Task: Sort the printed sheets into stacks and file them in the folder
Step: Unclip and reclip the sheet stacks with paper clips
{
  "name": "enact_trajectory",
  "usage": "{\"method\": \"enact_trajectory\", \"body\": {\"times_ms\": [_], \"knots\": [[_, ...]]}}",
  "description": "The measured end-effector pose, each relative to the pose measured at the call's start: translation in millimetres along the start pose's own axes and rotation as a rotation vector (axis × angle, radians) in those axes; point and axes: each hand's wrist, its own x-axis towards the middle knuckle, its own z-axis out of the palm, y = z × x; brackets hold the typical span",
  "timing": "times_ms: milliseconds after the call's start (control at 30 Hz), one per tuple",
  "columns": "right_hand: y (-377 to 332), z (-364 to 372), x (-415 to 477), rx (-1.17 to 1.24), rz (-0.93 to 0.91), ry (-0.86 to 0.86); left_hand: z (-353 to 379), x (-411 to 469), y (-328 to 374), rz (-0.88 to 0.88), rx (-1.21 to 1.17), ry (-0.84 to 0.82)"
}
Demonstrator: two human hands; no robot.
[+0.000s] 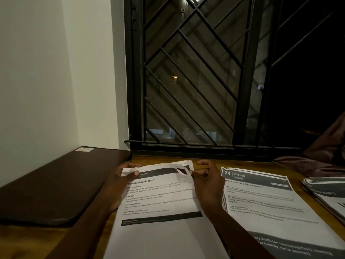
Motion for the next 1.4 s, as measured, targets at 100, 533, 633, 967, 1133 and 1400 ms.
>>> {"method": "enact_trajectory", "body": {"times_ms": [100,533,633,967,1133,1400], "knots": [[-1,1,-1,-0.046,-0.033,0.0,0,-1,-1,0.02,0.017,0.003],[3,-3,-11,0.007,-0.163,-0.101,2,0,2,-0.022,-0.023,0.03],[-1,-4,-7,0.298,0.044,-0.138,1,-1,2,0.004,0.006,0.023],[11,6,-2,-0.04,0.041,-0.109,0,0,2,-0.008,-0.061,0.003],[4,1,-3,-0.005,-0.004,-0.041,1,1,1,-0.059,-0.091,0.025],[4,-1,-7,-0.109,-0.141,-0.011,-2,2,1,-0.023,-0.055,-0.005]]}}
